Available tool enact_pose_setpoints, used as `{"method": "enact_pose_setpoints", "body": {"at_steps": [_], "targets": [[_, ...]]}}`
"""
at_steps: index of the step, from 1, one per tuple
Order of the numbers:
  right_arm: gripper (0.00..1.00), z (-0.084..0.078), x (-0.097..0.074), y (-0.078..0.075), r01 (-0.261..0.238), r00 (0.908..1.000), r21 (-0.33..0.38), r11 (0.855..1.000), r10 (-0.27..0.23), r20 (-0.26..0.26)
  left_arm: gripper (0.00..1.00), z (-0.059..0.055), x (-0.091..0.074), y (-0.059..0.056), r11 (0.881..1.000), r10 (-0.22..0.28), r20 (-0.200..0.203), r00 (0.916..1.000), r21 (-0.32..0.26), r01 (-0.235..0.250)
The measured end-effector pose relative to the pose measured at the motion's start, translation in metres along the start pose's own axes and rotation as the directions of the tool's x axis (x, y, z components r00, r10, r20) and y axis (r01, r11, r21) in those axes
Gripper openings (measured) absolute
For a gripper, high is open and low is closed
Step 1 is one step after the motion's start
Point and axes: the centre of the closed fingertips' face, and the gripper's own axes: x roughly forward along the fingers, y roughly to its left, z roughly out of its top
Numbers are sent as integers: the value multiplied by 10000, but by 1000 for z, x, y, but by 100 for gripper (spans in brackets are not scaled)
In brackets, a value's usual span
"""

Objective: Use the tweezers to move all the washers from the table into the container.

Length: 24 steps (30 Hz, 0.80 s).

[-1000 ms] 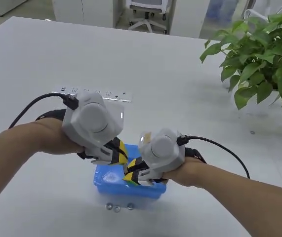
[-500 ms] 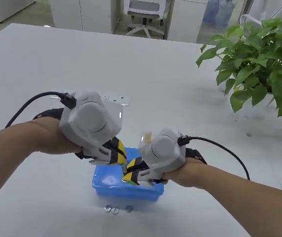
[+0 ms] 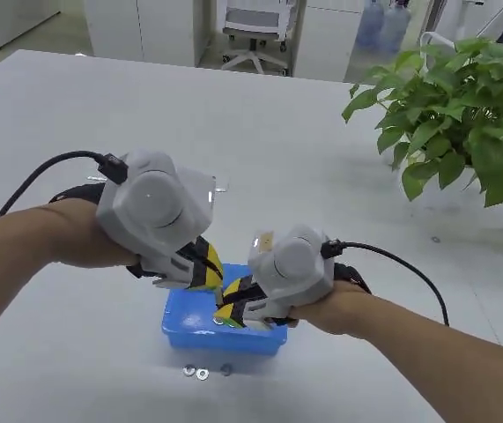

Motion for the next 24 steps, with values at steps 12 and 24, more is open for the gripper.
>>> {"method": "enact_pose_setpoints", "body": {"at_steps": [12,24], "targets": [[11,9,-7,16,271,9986,255,9993,-282,442,5,7,-12,-16,9999,-49,-40,10000,115,49],[11,2,-12,35,272,9988,191,9994,-280,408,5,10,-10,-35,9997,-223,-14,9998,122,223]]}}
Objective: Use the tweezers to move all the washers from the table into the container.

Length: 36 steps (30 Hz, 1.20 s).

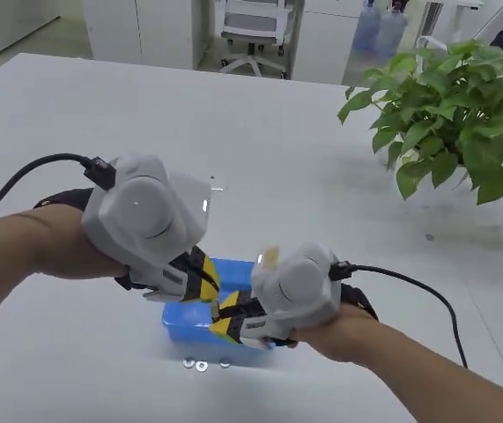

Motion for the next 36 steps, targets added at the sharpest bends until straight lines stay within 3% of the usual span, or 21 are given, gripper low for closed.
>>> {"method": "enact_pose_setpoints", "body": {"at_steps": [21,36], "targets": [[11,-26,6,16,-134,9994,42,9999,135,-331,5,-9,22,-19,9994,-346,-58,9994,-23,346],[11,-40,13,21,-227,9985,116,9997,232,-502,5,-15,34,-26,9987,-492,-65,9988,-102,492]]}}
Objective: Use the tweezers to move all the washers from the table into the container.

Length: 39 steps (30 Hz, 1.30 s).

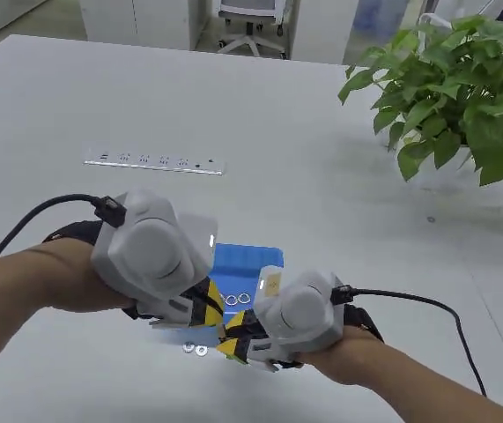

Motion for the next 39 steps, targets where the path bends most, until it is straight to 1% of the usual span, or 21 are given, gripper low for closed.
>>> {"method": "enact_pose_setpoints", "body": {"at_steps": [15,26,36,39], "targets": [[11,-7,9,-1,-51,10000,92,9999,52,-78,5,-8,8,1,9999,-99,-26,9999,-128,99],[12,-8,13,-2,-96,9999,123,9999,97,-78,6,-12,11,1,9997,-147,-68,9999,-192,145],[12,-13,16,-3,-135,9998,194,9997,138,-161,6,-15,15,2,9994,-221,-87,9997,-257,219],[12,-12,16,-3,-119,9999,242,9996,122,-111,6,-13,16,4,9994,-207,-37,9998,-280,205]]}}
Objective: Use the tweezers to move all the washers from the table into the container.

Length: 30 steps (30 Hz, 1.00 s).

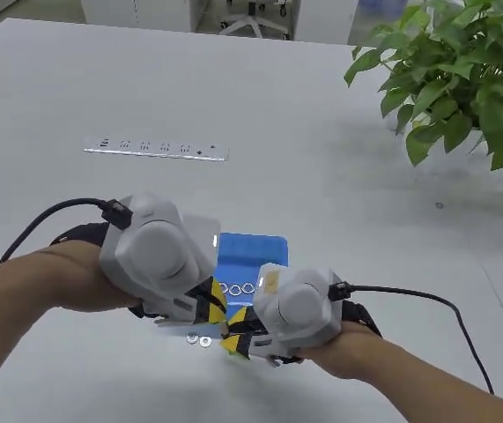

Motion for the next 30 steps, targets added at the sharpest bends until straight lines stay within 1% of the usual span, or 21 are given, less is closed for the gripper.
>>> {"method": "enact_pose_setpoints", "body": {"at_steps": [6,15,23,30], "targets": [[11,0,-1,0,49,10000,160,9999,-50,49,6,3,1,2,10000,-6,58,10000,27,6],[10,0,-2,2,85,9999,511,9987,-89,84,6,5,1,0,10000,-54,113,9999,29,53],[10,0,-2,3,24,10000,381,9993,-23,-14,5,5,1,-1,9999,-79,60,10000,75,78],[10,1,-5,5,46,10000,361,9993,-46,16,6,7,-1,-3,9997,-73,-32,10000,214,74]]}}
